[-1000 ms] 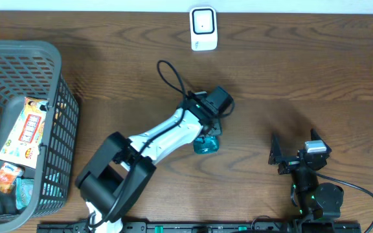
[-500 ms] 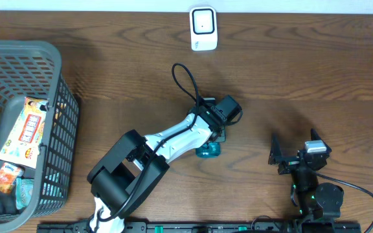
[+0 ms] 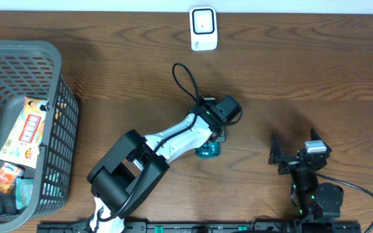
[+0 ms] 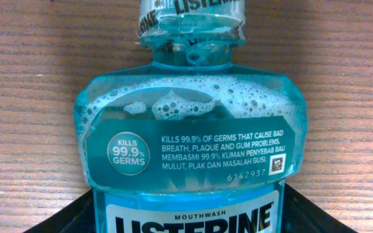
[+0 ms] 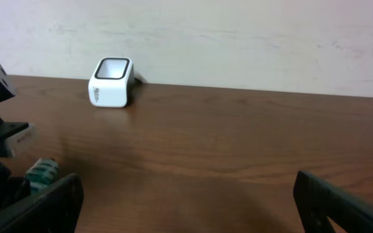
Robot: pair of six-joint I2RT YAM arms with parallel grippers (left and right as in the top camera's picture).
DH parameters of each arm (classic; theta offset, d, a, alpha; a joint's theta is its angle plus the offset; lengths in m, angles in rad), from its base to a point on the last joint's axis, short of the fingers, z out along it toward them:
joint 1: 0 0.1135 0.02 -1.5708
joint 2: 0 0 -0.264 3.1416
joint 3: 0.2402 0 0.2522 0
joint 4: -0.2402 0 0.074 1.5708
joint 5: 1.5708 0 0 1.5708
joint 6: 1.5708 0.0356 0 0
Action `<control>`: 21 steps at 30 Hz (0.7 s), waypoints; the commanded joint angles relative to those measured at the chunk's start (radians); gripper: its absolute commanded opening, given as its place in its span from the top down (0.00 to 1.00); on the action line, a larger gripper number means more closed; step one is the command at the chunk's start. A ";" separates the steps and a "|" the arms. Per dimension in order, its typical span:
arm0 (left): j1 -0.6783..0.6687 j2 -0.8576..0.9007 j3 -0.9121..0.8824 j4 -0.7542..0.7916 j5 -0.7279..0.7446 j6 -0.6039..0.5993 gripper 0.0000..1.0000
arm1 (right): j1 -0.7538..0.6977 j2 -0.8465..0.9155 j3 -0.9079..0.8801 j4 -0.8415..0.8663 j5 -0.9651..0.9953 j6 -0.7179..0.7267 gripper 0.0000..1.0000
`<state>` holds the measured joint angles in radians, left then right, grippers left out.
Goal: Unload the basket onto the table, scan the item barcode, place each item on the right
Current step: 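Lower the bottle upright onto the table and open the left gripper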
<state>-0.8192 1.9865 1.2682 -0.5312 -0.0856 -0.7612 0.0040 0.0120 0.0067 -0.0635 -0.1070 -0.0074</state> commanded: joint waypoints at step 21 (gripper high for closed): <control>0.003 0.024 -0.009 0.048 -0.136 0.017 0.28 | 0.002 -0.006 -0.001 -0.004 0.004 0.014 0.01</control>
<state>-0.8192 1.9976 1.2682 -0.4793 -0.1902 -0.7578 0.0040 0.0120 0.0067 -0.0635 -0.1070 -0.0074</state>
